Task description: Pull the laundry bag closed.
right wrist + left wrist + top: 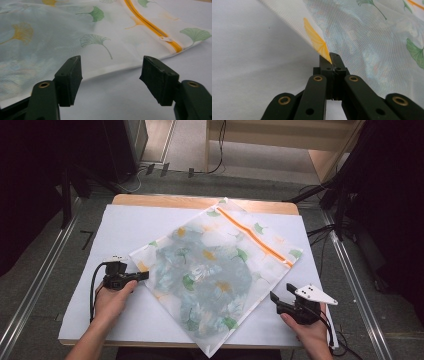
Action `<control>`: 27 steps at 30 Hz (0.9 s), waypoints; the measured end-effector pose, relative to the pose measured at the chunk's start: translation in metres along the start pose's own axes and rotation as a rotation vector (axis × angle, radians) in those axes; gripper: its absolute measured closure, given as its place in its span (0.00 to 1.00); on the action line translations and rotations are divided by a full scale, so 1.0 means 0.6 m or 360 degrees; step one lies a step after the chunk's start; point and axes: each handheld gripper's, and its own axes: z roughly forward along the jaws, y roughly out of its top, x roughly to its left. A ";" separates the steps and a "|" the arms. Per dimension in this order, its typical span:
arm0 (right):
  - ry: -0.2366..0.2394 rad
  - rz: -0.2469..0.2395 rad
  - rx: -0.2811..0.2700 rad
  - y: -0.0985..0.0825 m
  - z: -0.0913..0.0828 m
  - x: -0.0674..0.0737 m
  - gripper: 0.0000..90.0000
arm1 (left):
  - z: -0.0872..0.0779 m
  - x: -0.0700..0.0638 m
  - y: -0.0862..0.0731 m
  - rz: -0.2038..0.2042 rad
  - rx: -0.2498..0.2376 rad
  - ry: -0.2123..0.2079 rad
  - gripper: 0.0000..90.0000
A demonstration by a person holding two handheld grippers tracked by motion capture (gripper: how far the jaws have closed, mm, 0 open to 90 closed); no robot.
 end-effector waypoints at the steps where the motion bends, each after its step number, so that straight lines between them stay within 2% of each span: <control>1: -0.0014 0.0003 0.0001 0.001 0.001 -0.003 0.41 | 0.000 -0.001 0.001 0.0020 0.0002 0.0009 1.00; 3: -0.0058 0.0017 0.0009 0.006 0.003 -0.009 0.43 | -0.003 -0.003 0.003 0.0045 0.0005 0.0030 1.00; 6: -0.0083 0.0041 0.0009 0.013 0.009 -0.019 0.46 | -0.006 -0.004 0.004 0.0069 -0.0001 0.0063 1.00; 7: -0.0118 0.0047 0.0003 0.020 0.015 -0.031 0.51 | -0.009 -0.001 0.005 0.0091 -0.0004 0.0093 1.00; 12: -0.0126 0.0091 0.0013 0.028 0.034 -0.050 0.58 | -0.014 0.010 0.004 0.0078 -0.0013 0.0131 1.00; 13: -0.0108 0.0082 0.0043 0.030 0.048 -0.055 0.60 | -0.016 0.013 0.004 0.0074 -0.0015 0.0144 1.00; 16: -0.0150 0.0090 0.0080 0.032 0.060 -0.060 0.61 | -0.020 0.022 0.005 0.0076 -0.0027 0.0181 1.00; 18: -0.0195 0.0159 0.0107 0.035 0.074 -0.078 0.61 | -0.022 0.027 0.006 0.0094 -0.0029 0.0220 1.00; 19: -0.0195 0.0159 0.0107 0.035 0.074 -0.078 0.61 | -0.023 0.029 0.006 0.0093 -0.0035 0.0231 1.00; 20: -0.0223 0.0163 0.0127 0.038 0.082 -0.090 0.59 | -0.025 0.035 0.007 0.0088 -0.0039 0.0247 1.00; 22: -0.0219 0.0172 0.0134 0.040 0.085 -0.097 0.57 | -0.025 0.036 0.007 0.0089 -0.0040 0.0262 1.00; 24: -0.0228 0.0229 0.0149 0.046 0.095 -0.115 0.53 | -0.024 0.038 0.006 0.0093 -0.0037 0.0278 1.00; 27: -0.0239 0.0262 0.0149 0.047 0.102 -0.123 0.52 | -0.024 0.039 0.007 0.0102 -0.0039 0.0297 1.00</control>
